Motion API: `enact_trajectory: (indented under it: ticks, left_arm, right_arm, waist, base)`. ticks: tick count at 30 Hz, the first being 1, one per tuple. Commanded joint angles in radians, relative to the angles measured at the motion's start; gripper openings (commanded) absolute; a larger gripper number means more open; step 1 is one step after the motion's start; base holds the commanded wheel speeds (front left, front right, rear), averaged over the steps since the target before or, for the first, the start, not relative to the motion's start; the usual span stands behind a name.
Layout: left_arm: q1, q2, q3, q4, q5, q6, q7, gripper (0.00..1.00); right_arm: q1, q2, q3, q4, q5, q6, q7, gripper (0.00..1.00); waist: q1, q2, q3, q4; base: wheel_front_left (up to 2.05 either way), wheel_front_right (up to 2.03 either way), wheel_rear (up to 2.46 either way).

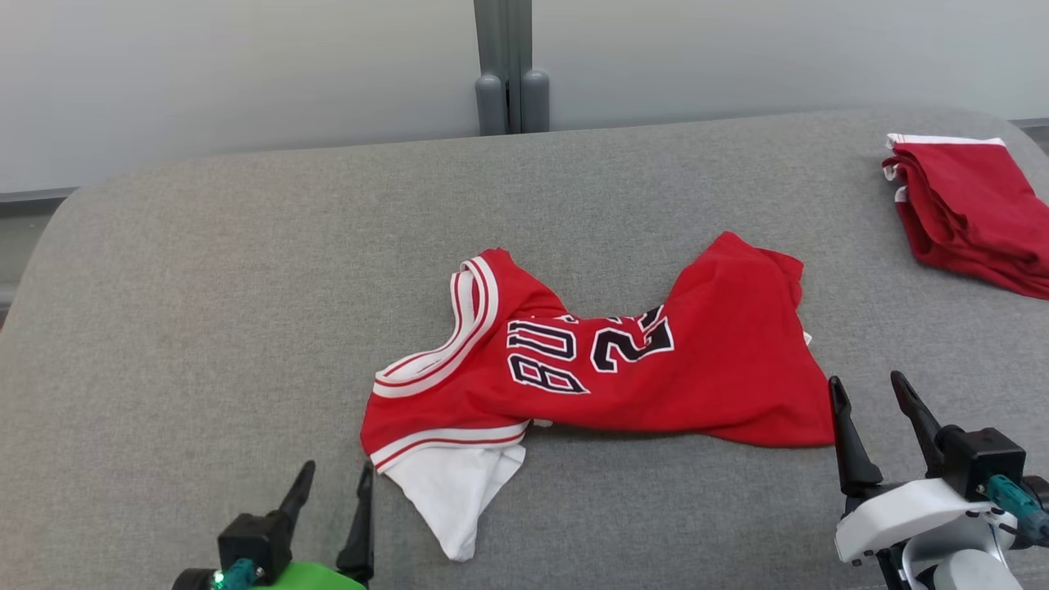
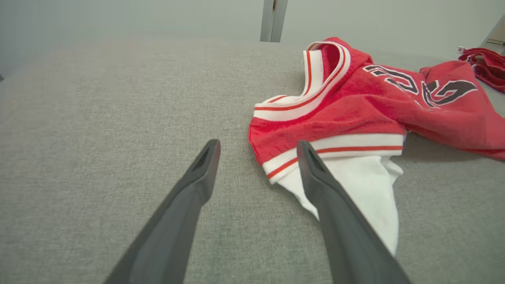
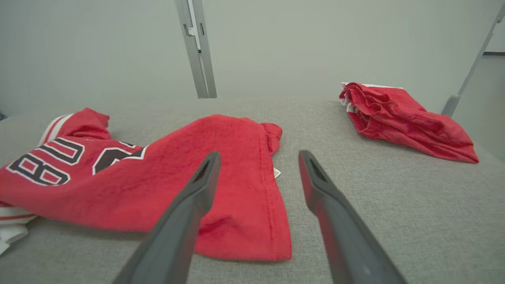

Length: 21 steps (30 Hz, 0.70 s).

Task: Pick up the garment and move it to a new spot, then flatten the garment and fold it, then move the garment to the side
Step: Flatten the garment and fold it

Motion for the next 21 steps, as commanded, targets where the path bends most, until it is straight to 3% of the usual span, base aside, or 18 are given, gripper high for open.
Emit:
enact_trajectory:
  ticks: [1,15,21]
  left_arm:
    - [-0.011,-0.001,-0.020,0.022,-0.003,-0.005,0.000,1.00]
    - [-0.063,-0.013,-0.265,0.185,-0.141,-0.007,0.008,1.00]
    - [-0.086,-0.013,-0.322,0.238,-0.208,-0.007,0.006,1.00]
  right_arm:
    - [-0.023,-0.010,0.001,0.033,-0.002,-0.001,-0.005,1.00]
    - [-0.171,-0.032,0.003,0.357,0.014,-0.001,-0.008,1.00]
    - [-0.212,-0.019,0.009,0.450,0.020,-0.001,-0.008,1.00]
  waist:
    - [0.0000,-0.0001,0.015,0.004]
    - [0.0000,-0.0001,0.074,0.010]
    - [0.0000,-0.0001,0.097,0.008]
  base:
    - [0.00,0.00,0.00]
    - [0.00,0.00,0.00]
    - [0.00,0.00,0.00]
